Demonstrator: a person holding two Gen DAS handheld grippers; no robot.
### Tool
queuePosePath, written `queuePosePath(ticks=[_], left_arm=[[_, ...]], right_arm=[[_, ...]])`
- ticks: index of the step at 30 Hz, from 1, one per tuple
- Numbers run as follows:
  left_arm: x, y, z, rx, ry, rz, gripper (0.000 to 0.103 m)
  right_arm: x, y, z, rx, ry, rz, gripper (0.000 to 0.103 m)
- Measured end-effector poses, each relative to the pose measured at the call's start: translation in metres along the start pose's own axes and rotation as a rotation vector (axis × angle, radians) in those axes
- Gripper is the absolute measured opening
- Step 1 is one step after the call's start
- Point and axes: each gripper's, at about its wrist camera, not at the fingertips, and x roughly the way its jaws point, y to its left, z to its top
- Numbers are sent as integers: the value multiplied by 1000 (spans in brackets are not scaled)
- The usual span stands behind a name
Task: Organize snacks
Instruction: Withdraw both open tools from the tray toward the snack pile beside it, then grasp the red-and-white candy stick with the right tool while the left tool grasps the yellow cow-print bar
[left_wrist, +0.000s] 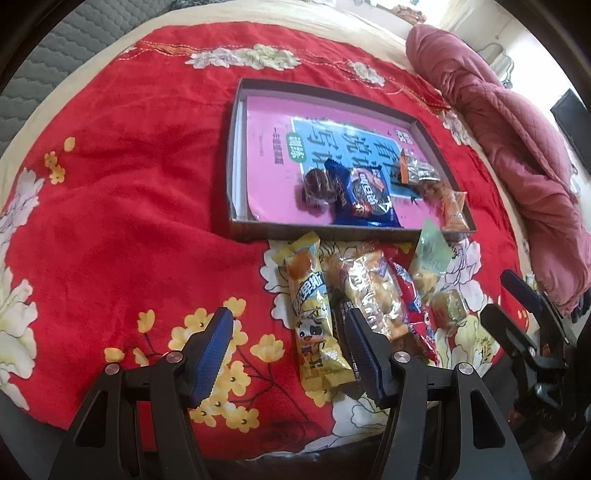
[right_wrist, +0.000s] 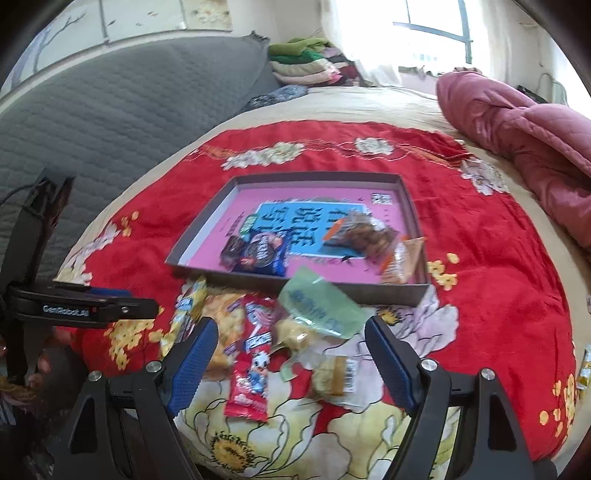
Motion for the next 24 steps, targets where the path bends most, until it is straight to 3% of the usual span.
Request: queuePosePath(ticks=[9,22,24], left_arm=[[11,4,0,-13,20,-9,65],[22,14,14,-71,-18,-13,65],[24,15,15,-76,-17,-22,65]], right_arm=[[11,11,-6,-33,36,33,81],[31,19,-18,-73,115,41,81],[37,21,-21,-79,138,42,76]])
